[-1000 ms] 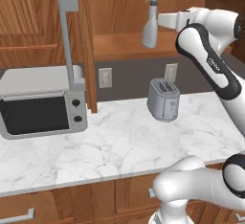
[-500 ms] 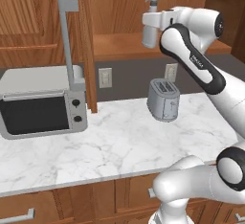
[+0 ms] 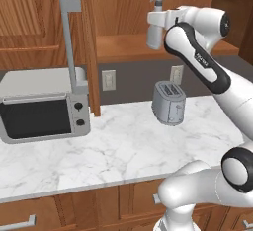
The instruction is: Move the cutting board and knife to the sink. Then move spray from the cabinet to the counter.
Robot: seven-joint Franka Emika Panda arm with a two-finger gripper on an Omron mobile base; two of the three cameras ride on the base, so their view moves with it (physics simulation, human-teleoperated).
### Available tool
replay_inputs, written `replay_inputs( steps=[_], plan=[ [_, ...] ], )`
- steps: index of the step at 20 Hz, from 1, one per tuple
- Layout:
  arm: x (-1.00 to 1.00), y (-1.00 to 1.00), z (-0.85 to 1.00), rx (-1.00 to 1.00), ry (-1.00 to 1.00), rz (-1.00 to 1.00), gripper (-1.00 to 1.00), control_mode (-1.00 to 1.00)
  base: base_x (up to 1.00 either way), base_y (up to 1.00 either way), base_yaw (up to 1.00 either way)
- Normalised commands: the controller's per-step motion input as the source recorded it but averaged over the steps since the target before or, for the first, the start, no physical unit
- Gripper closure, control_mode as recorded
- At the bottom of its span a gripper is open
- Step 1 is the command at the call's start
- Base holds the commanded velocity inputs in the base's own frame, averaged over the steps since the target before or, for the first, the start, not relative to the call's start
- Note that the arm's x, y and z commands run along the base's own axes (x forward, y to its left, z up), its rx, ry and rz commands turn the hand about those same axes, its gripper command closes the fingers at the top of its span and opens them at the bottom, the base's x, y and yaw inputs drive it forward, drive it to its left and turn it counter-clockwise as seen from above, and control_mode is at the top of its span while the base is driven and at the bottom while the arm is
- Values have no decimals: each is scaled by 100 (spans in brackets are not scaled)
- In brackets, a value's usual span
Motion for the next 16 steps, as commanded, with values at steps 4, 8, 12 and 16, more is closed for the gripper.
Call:
replay_inputs(
  steps=[4,8,12,16],
  plan=[
    [9,-35,0,4,0,1,-100,-100,0,0,0],
    [14,-36,0,4,0,2,-100,-100,0,0,0],
    [15,-37,0,3,0,3,-100,-100,0,0,0],
    [27,-24,0,1,0,1,-100,-100,0,0,0]
  ],
)
